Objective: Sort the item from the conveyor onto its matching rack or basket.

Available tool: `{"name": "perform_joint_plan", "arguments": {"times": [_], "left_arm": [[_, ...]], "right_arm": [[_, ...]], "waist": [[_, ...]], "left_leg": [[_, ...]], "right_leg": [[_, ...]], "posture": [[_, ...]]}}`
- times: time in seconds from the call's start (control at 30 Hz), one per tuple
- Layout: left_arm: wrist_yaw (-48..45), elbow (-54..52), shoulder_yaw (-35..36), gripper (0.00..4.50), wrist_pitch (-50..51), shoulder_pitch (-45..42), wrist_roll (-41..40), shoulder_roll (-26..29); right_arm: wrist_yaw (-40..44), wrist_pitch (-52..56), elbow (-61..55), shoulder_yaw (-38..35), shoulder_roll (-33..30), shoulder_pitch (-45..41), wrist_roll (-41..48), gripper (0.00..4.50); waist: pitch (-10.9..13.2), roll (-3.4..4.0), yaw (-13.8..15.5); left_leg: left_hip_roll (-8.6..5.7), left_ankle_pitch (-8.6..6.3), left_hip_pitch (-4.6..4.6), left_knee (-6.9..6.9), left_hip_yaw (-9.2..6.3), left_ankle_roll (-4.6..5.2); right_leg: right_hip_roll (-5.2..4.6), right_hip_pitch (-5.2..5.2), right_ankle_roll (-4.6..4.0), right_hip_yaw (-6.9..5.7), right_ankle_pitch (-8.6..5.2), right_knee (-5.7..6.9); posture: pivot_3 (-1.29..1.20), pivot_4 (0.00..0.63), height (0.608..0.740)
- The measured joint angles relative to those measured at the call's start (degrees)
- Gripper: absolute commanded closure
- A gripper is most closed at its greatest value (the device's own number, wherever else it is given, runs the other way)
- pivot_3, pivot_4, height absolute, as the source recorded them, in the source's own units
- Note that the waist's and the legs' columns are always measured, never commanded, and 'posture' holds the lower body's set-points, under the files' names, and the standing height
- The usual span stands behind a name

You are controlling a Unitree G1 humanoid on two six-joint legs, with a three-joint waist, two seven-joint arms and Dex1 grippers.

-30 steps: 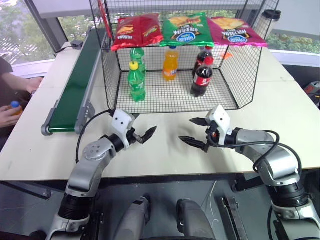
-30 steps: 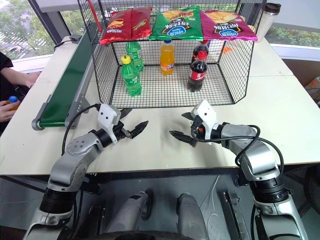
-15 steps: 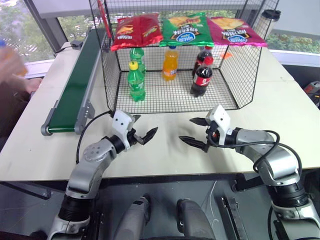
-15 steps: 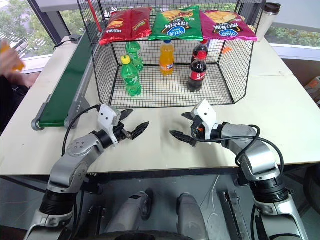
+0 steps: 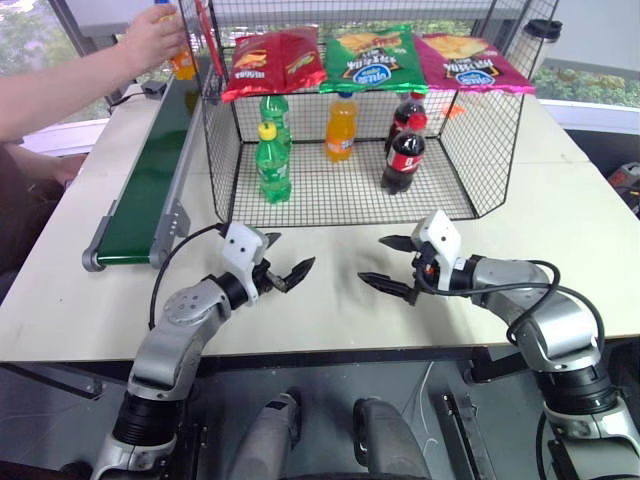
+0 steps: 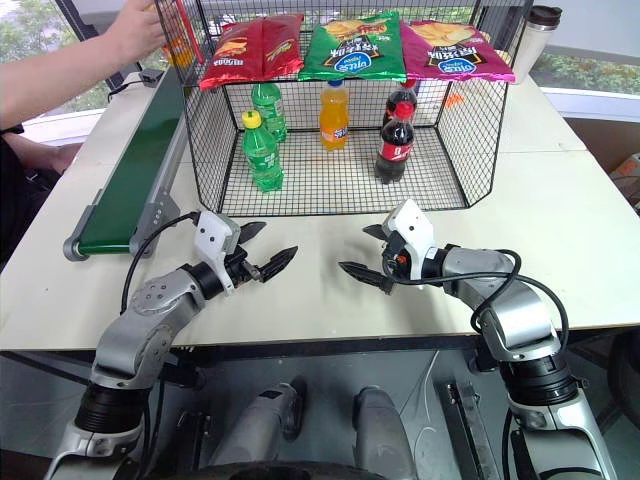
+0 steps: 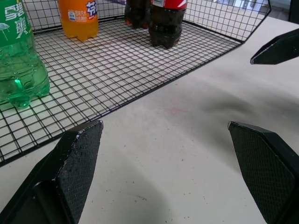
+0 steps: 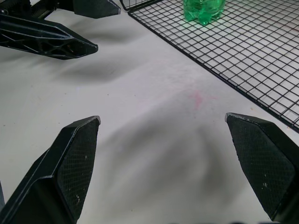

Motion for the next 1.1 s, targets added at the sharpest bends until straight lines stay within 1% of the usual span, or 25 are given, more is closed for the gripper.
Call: {"name": "perform_joint_plan", "arguments": {"times": [0.53,0.63,0.87,1.0,1.1], "left_arm": [[0.86,-0.97,2.26,0.00,0.78,0.96,-0.03,1.33],[1.99,-2.54,3.97,0.00,1.53,0.78,-0.49,1.63],[6.02,-8.96,14.84,0.00,7.23,-1.97,-5.61,5.03],[7.78,-8.50,23.81,0.00,9.58,-1.76,-8.79,7.70],[9.71,-6.65,28.96,0.00,9.97,-1.46,-9.90,8.09]], "right_arm": [[1.26,-0.89,0.74,1.18,0.23,-2.05,-0.01,0.05],[1.78,-0.87,0.69,1.27,0.31,-3.80,0.20,0.05],[2.29,0.38,-1.45,1.24,1.48,-8.57,3.07,0.05],[2.24,0.63,-2.34,1.29,3.06,-12.27,4.68,0.05],[2.20,0.63,-2.64,1.36,4.05,-13.94,5.21,0.05]], "waist": [[0.00,0.00,-0.01],[0.00,0.00,-0.08],[0.00,0.00,-0.12],[0.00,0.00,-0.34],[0.00,-0.01,0.06]], "left_leg": [[0.01,0.00,-0.01,-0.01,0.00,0.00],[0.01,0.00,-0.01,-0.01,-0.01,0.00],[0.05,-0.01,-0.01,-0.03,-0.02,0.00],[0.08,-0.01,0.00,-0.05,-0.02,0.00],[0.06,-0.01,-0.01,-0.04,-0.02,-0.01]], "right_leg": [[-0.01,0.00,0.00,0.00,0.00,-0.01],[0.00,-0.01,0.00,0.00,0.00,-0.01],[0.04,-0.03,0.00,-0.02,0.00,-0.02],[0.07,-0.08,0.00,-0.02,0.00,0.01],[0.06,-0.05,-0.01,-0.02,0.00,-0.01]], "posture": [[0.00,0.150,0.738],[0.00,0.150,0.738],[0.00,0.150,0.738],[0.00,0.150,0.738],[0.00,0.150,0.738]]}}
